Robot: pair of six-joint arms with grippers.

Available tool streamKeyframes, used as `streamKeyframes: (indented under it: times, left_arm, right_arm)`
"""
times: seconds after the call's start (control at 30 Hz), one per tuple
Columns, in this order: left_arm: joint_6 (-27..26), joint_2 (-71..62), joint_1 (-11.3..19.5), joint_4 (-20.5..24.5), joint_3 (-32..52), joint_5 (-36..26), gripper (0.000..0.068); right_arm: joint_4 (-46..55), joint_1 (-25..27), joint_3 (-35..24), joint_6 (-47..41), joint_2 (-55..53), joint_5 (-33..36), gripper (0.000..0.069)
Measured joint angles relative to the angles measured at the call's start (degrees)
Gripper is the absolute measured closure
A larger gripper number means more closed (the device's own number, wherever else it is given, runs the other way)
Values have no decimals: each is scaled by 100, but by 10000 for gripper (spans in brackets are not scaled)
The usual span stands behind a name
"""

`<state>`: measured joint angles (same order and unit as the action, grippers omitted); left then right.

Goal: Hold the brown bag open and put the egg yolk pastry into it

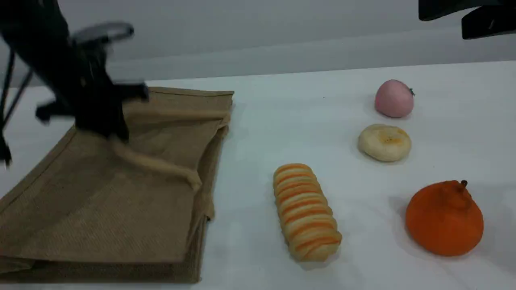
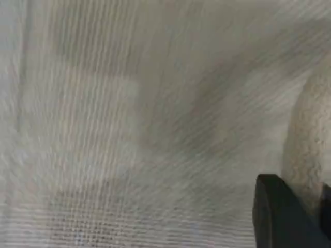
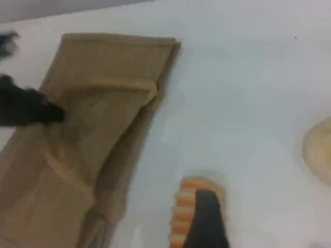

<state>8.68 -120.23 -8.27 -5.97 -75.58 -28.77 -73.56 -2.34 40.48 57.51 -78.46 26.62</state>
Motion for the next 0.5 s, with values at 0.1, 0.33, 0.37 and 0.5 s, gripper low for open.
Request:
streamKeyframes:
  times: [0.1,0.33,0.37,0.5]
  left_arm:
    - [-323,412,0,-115,-361,-564,599]
    - [-1203,1496,0,-723,-1251,-1751,599]
    - [-1320,1631,0,-825,-1367,-1904,599]
    - [-1688,2033,0,-1232,-1657,-2458,599]
  right_arm:
    - [-24,0,0,49,-49,-24,214]
    - [-836,-129,0,755,-513,-66,214]
    - [-995,-172,0,952,-610,-137,214]
    - [-1896,-340,0,1791,-1032,-568,214]
